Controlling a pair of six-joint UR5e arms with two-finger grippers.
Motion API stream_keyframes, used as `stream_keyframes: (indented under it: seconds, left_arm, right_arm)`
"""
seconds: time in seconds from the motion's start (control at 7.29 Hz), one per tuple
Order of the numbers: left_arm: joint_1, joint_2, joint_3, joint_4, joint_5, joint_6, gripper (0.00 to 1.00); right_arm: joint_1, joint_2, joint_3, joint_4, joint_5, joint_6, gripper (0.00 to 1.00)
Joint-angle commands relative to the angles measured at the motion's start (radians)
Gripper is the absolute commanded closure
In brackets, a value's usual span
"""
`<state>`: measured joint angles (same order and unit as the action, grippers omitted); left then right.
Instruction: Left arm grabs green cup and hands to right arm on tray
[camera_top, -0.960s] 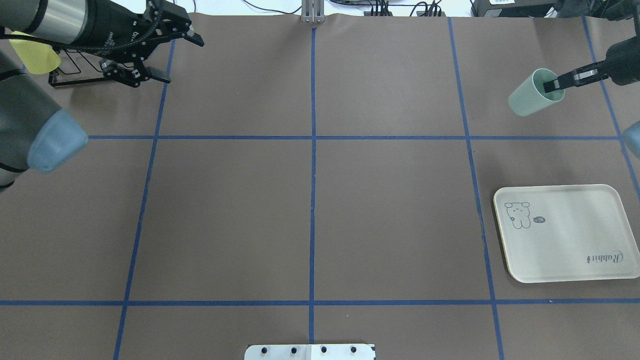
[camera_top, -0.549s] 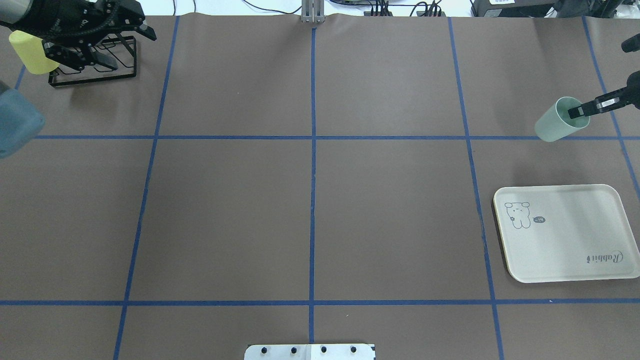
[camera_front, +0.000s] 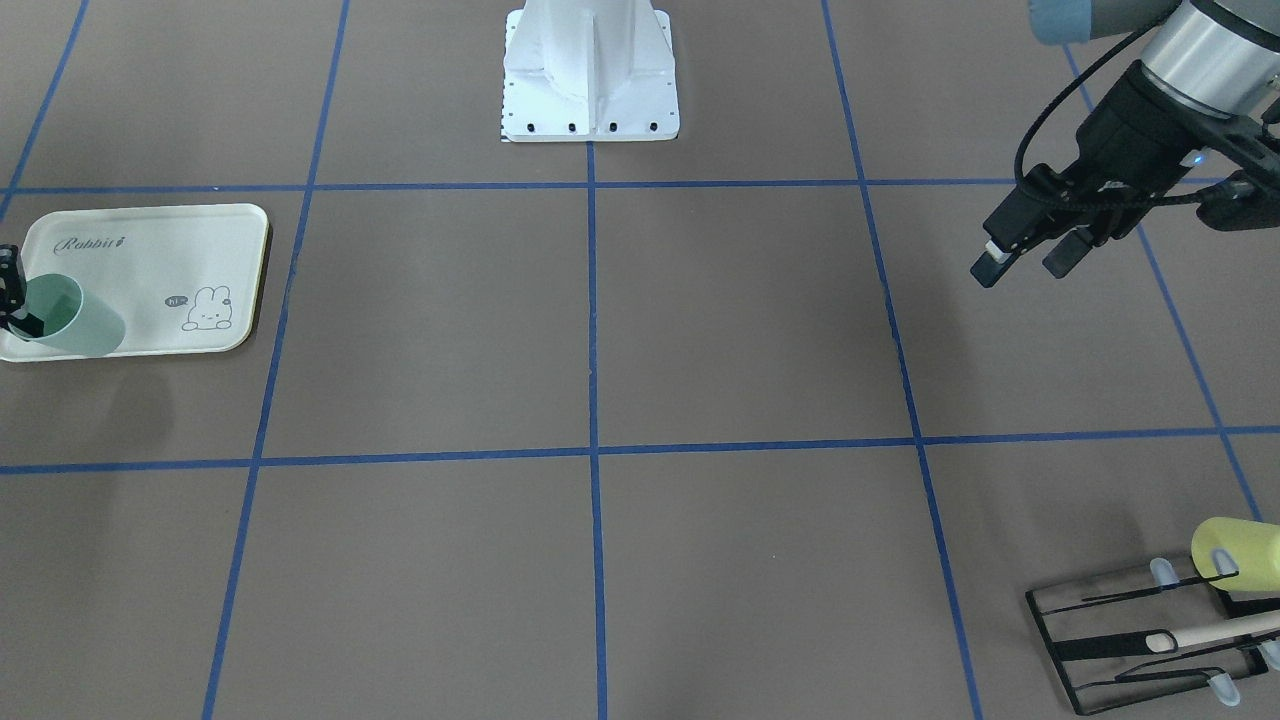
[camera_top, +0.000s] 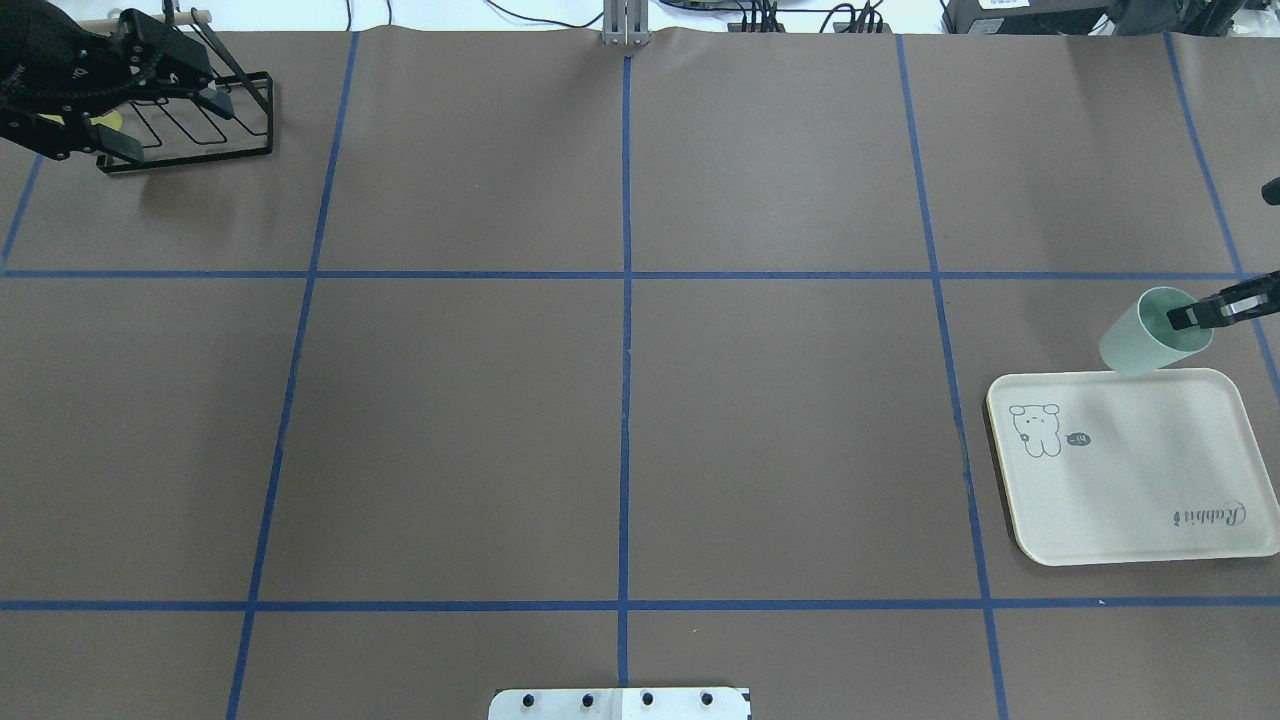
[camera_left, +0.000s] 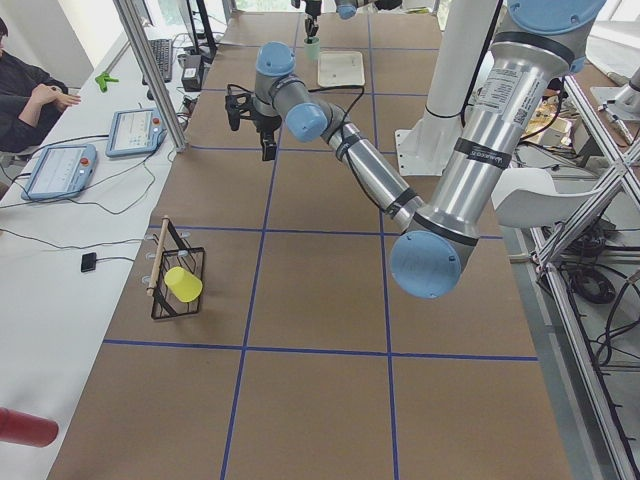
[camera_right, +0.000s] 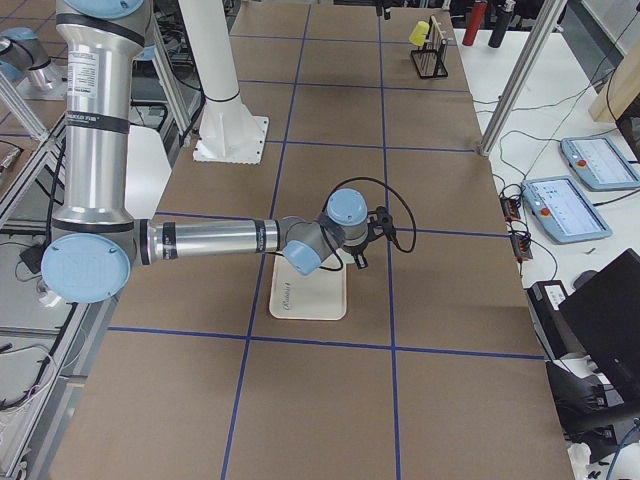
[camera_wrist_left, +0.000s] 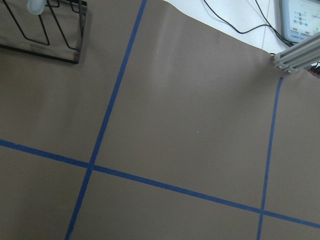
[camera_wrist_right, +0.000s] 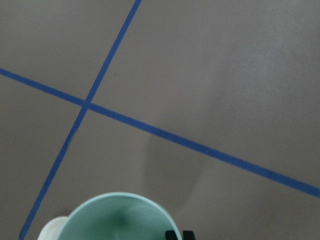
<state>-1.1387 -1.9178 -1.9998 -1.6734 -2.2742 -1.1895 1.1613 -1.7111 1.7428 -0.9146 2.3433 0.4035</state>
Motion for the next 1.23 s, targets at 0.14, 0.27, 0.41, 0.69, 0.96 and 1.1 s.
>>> stream_keyframes:
  seconds: [0.14,0.27,0.41,0.69,0.96,1.1]
  left_arm:
    - [-0.001,0.032,-0.016,0.001,-0.005,0.004,0.0]
    - [0.0,0.046,-0.019,-0.002,-0.005,0.004,0.0]
    - [0.0,0.048,-0.027,0.0,-0.005,0.004,0.0]
    - [-0.001,0.054,-0.028,0.0,-0.005,0.004,0.0]
    - [0.0,0.071,-0.043,0.0,-0.005,0.004,0.0]
    - [0.0,0.075,-0.05,0.0,-0.005,0.004,0.0]
  right_arm:
    - [-0.087,-0.102,0.061,-0.035,-0.144,-0.014,1.0]
    - [-0.094,-0.111,0.061,-0.035,-0.142,-0.014,1.0]
    - [-0.113,-0.119,0.061,-0.035,-0.141,-0.014,1.0]
    - [-0.143,-0.131,0.061,-0.035,-0.142,-0.014,1.0]
    - [-0.155,-0.13,0.06,-0.033,-0.141,-0.014,0.29]
    - [-0.153,-0.133,0.064,-0.029,-0.137,-0.014,0.01]
